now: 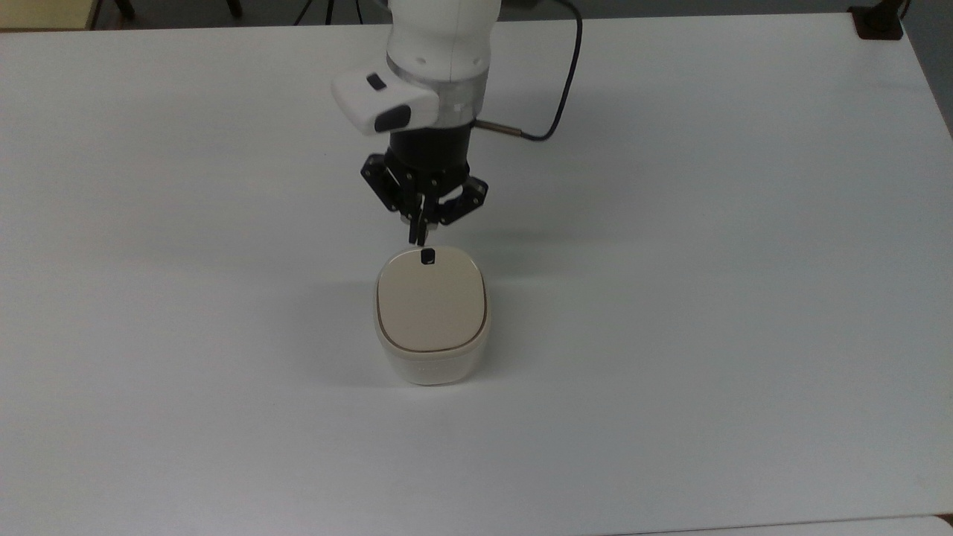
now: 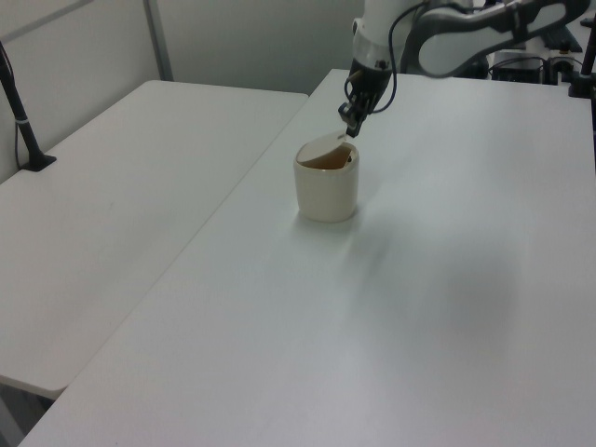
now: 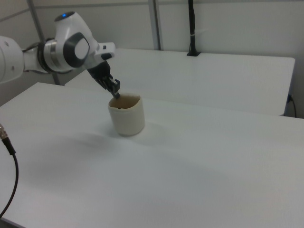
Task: Open the trash bin
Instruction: 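Raise the gripper up and away from the opened bin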
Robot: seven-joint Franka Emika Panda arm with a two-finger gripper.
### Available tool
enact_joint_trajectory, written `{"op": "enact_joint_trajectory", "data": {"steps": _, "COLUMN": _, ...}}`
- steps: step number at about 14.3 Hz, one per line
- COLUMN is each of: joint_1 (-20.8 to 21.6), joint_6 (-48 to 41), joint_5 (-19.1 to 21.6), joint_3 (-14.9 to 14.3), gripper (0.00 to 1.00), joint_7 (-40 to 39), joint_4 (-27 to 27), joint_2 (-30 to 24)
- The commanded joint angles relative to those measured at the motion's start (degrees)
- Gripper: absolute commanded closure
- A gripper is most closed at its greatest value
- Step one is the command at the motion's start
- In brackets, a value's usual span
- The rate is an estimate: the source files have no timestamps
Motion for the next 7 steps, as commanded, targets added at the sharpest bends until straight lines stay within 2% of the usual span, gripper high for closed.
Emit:
{"op": "enact_joint_trajectory", "data": {"steps": 1, "joint_1": 0.00, "joint_6": -6.04, "joint_5": 1.59, "joint_3": -0.05, "gripper": 0.67, "joint_7": 0.32, "joint_4": -0.85, "joint_2": -4.22}}
{"op": "enact_joint_trajectory", "data": {"steps": 3, "joint_1": -0.44, "joint_6": -8.50, "joint_5": 4.65, "joint_3": -0.05, "gripper": 0.31, "joint_7": 0.15, "joint_4": -0.59, "joint_2": -5.71}}
{"op": "enact_joint_trajectory", "data": {"steps": 4, "joint_1": -0.62, "joint_6": -10.61, "joint_5": 5.97, "joint_3": -0.05, "gripper": 0.16, "joint_7": -0.11, "joint_4": 0.03, "joint_2": -6.59}}
{"op": "enact_joint_trajectory", "data": {"steps": 6, "joint_1": -0.88, "joint_6": -16.22, "joint_5": 6.95, "joint_3": -0.05, "gripper": 0.00, "joint_7": -0.82, "joint_4": 0.99, "joint_2": -8.34}}
{"op": "enact_joint_trajectory", "data": {"steps": 7, "joint_1": -1.32, "joint_6": -17.73, "joint_5": 7.65, "joint_3": -0.05, "gripper": 0.00, "joint_7": -0.82, "joint_4": 1.00, "joint_2": -9.14}}
